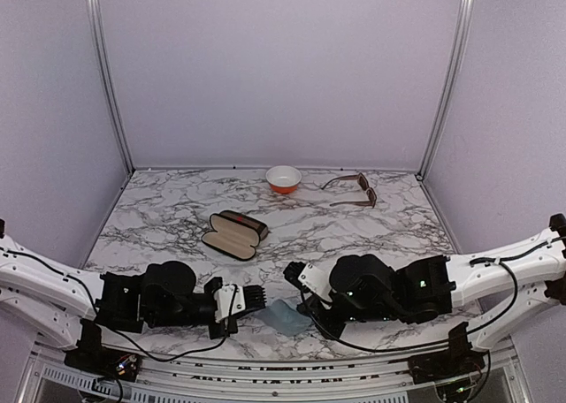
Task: Organize the sunglasses
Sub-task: Smooth out the glasses cleaning cloth at the corner of the board.
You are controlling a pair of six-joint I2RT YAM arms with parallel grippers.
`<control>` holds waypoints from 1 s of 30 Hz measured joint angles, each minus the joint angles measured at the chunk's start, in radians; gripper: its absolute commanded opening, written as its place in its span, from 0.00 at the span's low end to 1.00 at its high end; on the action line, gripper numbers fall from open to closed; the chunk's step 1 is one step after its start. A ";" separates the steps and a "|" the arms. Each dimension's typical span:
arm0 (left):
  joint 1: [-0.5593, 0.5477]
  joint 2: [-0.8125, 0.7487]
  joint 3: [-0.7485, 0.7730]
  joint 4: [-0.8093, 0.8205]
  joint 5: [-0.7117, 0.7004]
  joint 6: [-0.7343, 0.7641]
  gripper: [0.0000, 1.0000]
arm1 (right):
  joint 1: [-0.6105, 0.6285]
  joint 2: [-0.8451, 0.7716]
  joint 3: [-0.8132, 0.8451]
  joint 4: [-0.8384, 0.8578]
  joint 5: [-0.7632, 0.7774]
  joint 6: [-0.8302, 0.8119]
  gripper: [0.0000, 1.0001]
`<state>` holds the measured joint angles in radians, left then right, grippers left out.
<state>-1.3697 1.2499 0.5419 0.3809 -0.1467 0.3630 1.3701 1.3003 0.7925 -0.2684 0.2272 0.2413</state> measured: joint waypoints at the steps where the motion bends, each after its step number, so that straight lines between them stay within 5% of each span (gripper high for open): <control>1: 0.000 -0.017 0.009 -0.017 0.000 -0.002 0.00 | 0.000 -0.015 0.003 -0.002 -0.009 -0.003 0.00; 17: -0.033 -0.103 0.120 -0.273 0.009 -0.055 0.00 | 0.000 -0.108 0.032 -0.042 -0.151 -0.024 0.00; 30: -0.069 -0.112 0.185 -0.393 0.068 -0.235 0.00 | 0.000 -0.136 0.032 -0.048 -0.270 0.022 0.00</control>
<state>-1.4387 1.1381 0.7265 -0.0116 -0.0792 0.1280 1.3701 1.1641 0.8242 -0.3161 -0.0425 0.2634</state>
